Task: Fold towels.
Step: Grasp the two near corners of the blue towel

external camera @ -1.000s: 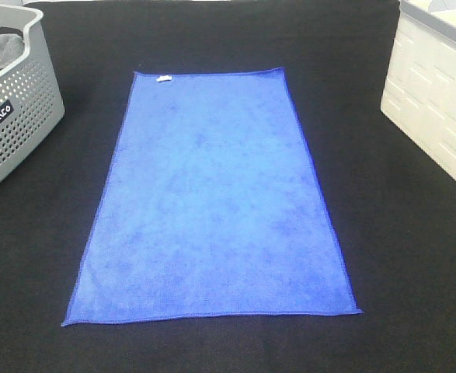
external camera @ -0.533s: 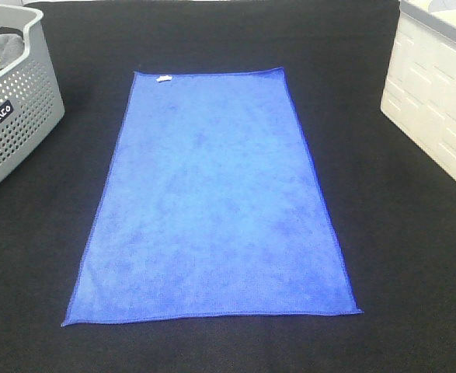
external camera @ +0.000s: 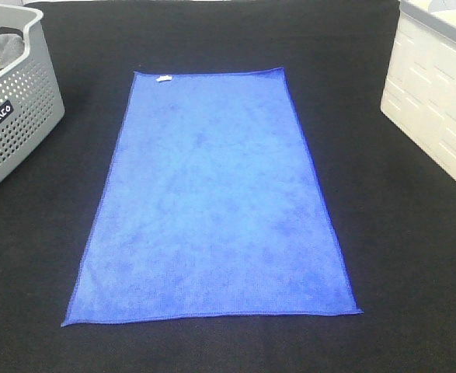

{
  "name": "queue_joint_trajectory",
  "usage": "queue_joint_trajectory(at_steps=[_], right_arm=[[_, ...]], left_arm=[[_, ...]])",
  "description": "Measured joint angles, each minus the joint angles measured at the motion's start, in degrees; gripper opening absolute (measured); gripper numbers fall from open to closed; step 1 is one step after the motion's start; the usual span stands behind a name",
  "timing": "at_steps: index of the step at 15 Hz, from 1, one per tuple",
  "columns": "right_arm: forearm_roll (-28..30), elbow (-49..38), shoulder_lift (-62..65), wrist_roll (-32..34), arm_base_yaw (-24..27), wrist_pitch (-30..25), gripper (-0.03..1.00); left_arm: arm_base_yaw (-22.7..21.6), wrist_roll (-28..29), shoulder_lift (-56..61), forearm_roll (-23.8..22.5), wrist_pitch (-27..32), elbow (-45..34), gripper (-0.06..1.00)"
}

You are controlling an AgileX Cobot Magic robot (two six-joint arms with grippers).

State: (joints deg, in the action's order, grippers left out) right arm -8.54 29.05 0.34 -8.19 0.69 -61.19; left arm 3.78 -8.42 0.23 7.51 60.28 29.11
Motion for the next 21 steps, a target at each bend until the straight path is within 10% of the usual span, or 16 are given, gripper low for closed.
queue_joint_trajectory(at_steps=[21], right_arm=[[0.0, 0.0, 0.0, 0.0, 0.0, 0.0, 0.76]], left_arm=[[0.0, 0.0, 0.0, 0.0, 0.0, 0.0, 0.64]])
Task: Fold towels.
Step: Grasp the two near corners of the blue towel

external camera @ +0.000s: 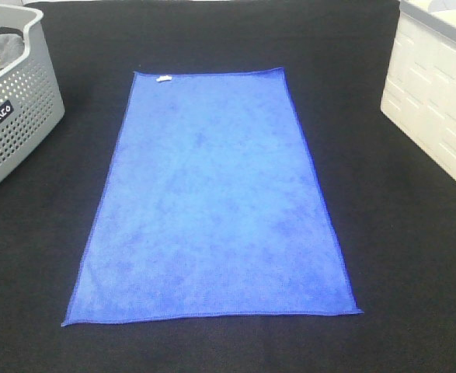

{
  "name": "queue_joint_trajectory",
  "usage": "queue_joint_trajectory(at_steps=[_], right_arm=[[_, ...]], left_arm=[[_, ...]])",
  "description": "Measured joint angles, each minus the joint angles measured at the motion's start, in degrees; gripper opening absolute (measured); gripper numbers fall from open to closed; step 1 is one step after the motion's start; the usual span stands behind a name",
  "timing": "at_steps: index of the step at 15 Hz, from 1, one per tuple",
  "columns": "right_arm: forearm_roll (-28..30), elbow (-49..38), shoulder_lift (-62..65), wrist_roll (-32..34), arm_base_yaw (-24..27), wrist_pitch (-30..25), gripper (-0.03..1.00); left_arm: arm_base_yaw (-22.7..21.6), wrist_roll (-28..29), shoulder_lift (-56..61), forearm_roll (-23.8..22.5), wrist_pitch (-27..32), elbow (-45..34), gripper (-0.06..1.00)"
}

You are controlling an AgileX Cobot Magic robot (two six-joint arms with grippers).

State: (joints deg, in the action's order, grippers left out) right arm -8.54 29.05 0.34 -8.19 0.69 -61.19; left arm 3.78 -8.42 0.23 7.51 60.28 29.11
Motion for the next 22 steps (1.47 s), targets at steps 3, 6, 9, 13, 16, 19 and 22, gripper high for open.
queue_joint_trajectory(at_steps=[3, 6, 9, 13, 16, 19, 22], right_arm=[[0.0, 0.0, 0.0, 0.0, 0.0, 0.0, 0.76], [0.17, 0.0, 0.0, 0.0, 0.0, 0.0, 0.76], [0.11, 1.32, -3.61, 2.86, 0.0, 4.13, 0.76], [-0.4, 1.78, -13.69, 6.02, 0.0, 6.3, 0.76], [-4.98, 3.38, -27.04, 6.3, 0.0, 7.51, 0.76], [-9.05, 5.44, -43.03, 5.44, 0.0, 8.31, 0.76], [-12.43, 5.73, -56.15, 2.12, 0.0, 11.23, 0.76]], left_arm=[[0.0, 0.0, 0.0, 0.0, 0.0, 0.0, 0.64], [0.0, 0.0, 0.0, 0.11, -0.29, 0.23, 0.64], [0.0, 0.0, -2.29, 2.81, -14.9, 1.83, 0.64], [0.0, 0.0, -9.57, 5.44, -23.89, 0.06, 0.64], [0.0, 0.0, -20.8, 14.5, -26.01, -3.32, 0.64], [0.0, -0.46, -37.07, 23.03, -26.81, -4.01, 0.64], [0.0, -2.35, -52.43, 25.84, -27.96, -4.01, 0.64]])
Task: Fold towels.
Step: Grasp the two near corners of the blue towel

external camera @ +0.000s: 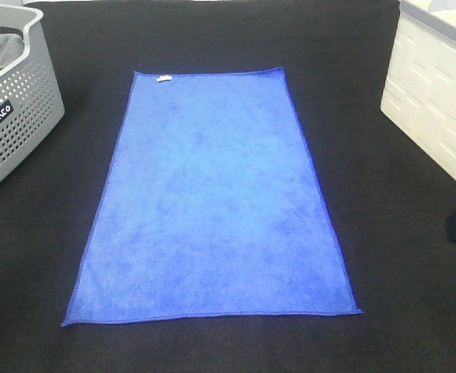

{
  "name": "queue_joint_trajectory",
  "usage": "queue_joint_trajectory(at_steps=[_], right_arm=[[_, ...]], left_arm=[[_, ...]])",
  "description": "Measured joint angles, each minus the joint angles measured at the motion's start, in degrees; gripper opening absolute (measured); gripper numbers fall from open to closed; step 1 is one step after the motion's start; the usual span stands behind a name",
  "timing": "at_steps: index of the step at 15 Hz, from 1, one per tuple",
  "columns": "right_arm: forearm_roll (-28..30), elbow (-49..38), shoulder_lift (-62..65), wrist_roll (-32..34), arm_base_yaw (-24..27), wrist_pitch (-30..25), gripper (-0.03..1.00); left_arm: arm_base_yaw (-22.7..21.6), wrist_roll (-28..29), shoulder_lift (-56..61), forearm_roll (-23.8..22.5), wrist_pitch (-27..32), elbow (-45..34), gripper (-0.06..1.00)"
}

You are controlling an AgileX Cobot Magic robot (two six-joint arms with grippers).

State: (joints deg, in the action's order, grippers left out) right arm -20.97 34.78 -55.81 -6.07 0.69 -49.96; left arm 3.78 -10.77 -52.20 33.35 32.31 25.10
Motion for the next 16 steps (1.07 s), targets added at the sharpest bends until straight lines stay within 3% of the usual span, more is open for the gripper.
queue_joint_trajectory(at_steps=[3, 5, 7, 8, 10, 11, 14, 16], right_arm=[[-5.96, 0.0, -13.06, -7.28, 0.0, 5.84, 0.76], [-10.49, 0.06, -19.02, -11.92, 0.0, 8.14, 0.76], [-14.95, 0.06, -23.84, -16.9, 0.0, 8.82, 0.76], [-18.16, 0.06, -26.81, -19.94, 0.0, 9.0, 0.76], [-20.51, 0.06, -30.25, -23.03, 0.0, 9.28, 0.75], [-20.51, 0.06, -30.25, -23.03, 0.0, 9.28, 0.75], [-25.1, 0.11, -35.47, -27.33, 0.0, 9.91, 0.74], [-30.42, 0.11, -39.08, -33.75, 0.0, 11.12, 0.74]], left_arm=[[0.0, -4.87, -16.44, 4.41, -4.47, 0.0, 0.64], [0.0, -9.68, -24.24, 10.2, -6.07, 0.0, 0.64], [0.0, -17.02, -30.54, 17.88, -7.05, 0.06, 0.64], [0.0, -23.03, -33.98, 24.06, -6.99, 0.06, 0.64], [0.0, -31.11, -37.87, 32.03, -7.22, 0.11, 0.64], [0.0, -31.11, -37.87, 32.03, -7.22, 0.11, 0.64], [0.0, -41.42, -42.46, 41.14, -7.28, 0.0, 0.7], [0.0, -47.33, -44.98, 47.04, -7.05, 0.0, 0.72]])
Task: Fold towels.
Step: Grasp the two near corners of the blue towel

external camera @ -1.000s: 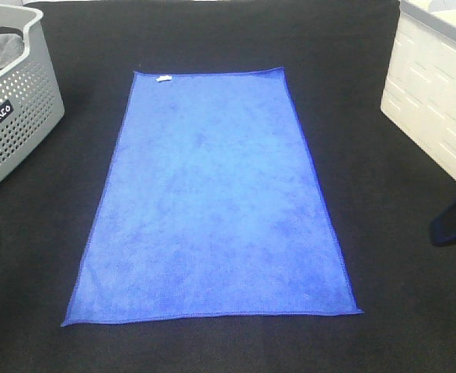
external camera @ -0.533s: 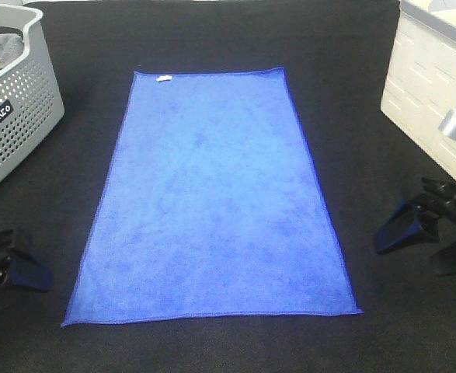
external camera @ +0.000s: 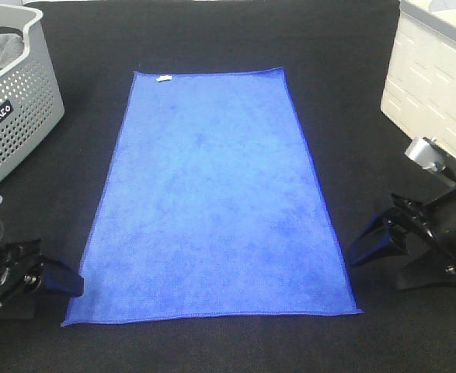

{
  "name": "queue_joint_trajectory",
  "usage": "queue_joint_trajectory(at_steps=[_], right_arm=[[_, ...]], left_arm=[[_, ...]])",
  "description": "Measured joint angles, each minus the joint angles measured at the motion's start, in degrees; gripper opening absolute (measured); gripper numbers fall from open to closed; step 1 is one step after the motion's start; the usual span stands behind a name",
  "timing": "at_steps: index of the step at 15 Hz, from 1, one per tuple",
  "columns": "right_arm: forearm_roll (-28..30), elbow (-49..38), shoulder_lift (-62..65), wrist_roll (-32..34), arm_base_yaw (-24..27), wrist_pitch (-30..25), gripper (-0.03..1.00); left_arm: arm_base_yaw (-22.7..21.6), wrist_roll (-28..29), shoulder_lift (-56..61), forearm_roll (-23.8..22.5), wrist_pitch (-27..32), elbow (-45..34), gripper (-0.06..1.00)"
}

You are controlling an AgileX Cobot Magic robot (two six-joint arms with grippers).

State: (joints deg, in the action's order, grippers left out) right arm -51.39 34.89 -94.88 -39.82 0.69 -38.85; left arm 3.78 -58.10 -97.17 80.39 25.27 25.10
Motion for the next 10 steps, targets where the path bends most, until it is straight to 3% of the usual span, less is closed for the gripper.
queue_joint_trajectory(at_steps=[3, 5, 8, 10], right_arm=[[-6.25, 0.06, -4.93, -7.62, 0.0, 0.46, 0.73], [-9.57, 0.11, -7.56, -11.52, -1.2, 1.15, 0.73], [-13.46, 0.34, -9.17, -10.77, -8.48, 6.07, 0.73], [-15.18, 0.57, -9.51, -10.08, -9.57, 7.33, 0.7]], left_arm=[[0.0, -8.88, -2.46, 7.39, 1.66, 0.06, 0.72], [0.0, -12.38, -4.7, 9.8, 4.81, 1.32, 0.72], [0.0, -13.01, -9.4, 10.66, 9.11, 5.21, 0.72], [0.8, -13.24, -12.2, 11.69, 11.86, 7.28, 0.7]])
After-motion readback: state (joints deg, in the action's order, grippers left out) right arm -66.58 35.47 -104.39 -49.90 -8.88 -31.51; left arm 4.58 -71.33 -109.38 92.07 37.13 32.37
